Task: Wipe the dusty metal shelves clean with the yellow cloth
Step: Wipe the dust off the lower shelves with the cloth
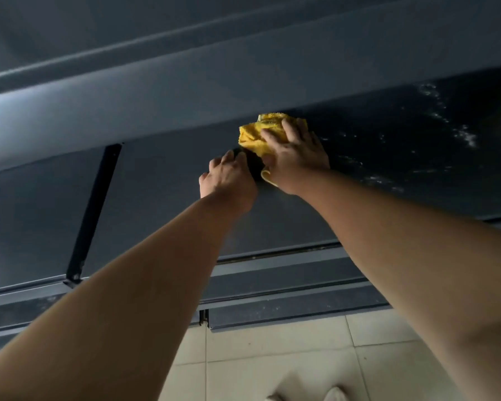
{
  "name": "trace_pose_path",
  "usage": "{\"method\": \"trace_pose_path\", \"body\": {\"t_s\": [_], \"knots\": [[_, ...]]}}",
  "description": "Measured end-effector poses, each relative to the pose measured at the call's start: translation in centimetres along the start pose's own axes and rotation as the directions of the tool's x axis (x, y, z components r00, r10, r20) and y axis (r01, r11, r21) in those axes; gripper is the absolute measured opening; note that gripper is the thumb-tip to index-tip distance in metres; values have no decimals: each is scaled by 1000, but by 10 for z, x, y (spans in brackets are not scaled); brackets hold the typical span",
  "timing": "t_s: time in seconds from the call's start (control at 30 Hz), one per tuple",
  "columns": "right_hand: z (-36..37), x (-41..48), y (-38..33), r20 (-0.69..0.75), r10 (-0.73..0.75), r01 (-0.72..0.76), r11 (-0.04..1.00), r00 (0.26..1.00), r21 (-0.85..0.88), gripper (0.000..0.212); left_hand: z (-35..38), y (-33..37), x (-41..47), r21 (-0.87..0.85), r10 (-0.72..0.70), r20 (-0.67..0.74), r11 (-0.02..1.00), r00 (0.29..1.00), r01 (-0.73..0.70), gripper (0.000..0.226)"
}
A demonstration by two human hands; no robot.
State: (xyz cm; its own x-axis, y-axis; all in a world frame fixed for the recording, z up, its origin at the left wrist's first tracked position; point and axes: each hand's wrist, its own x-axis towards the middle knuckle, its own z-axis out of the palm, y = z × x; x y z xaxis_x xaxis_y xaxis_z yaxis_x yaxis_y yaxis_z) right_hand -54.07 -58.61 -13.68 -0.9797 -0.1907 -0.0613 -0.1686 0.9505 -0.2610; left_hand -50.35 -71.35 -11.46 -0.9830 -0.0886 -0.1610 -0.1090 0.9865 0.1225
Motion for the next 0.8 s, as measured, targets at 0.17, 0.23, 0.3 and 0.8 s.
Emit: {"method": "trace_pose_path", "body": {"t_s": [0.17,0.23,0.3,0.8], "knots": [[-14,3,35,-40,129,-130,991,991,-21,62,4,-2,3,88,26,-2,996,1000,-25,60],[-18,-3,50,-48,184,-186,981,982,-46,59,6,-5,4,91,35,4,995,999,-36,61],[-21,-11,65,-54,220,-223,973,974,-54,58,7,-8,7,101,39,13,994,999,-40,62],[-14,-116,42,-132,312,-310,950,941,37,55,5,-8,9,140,85,67,986,994,-94,62]]}}
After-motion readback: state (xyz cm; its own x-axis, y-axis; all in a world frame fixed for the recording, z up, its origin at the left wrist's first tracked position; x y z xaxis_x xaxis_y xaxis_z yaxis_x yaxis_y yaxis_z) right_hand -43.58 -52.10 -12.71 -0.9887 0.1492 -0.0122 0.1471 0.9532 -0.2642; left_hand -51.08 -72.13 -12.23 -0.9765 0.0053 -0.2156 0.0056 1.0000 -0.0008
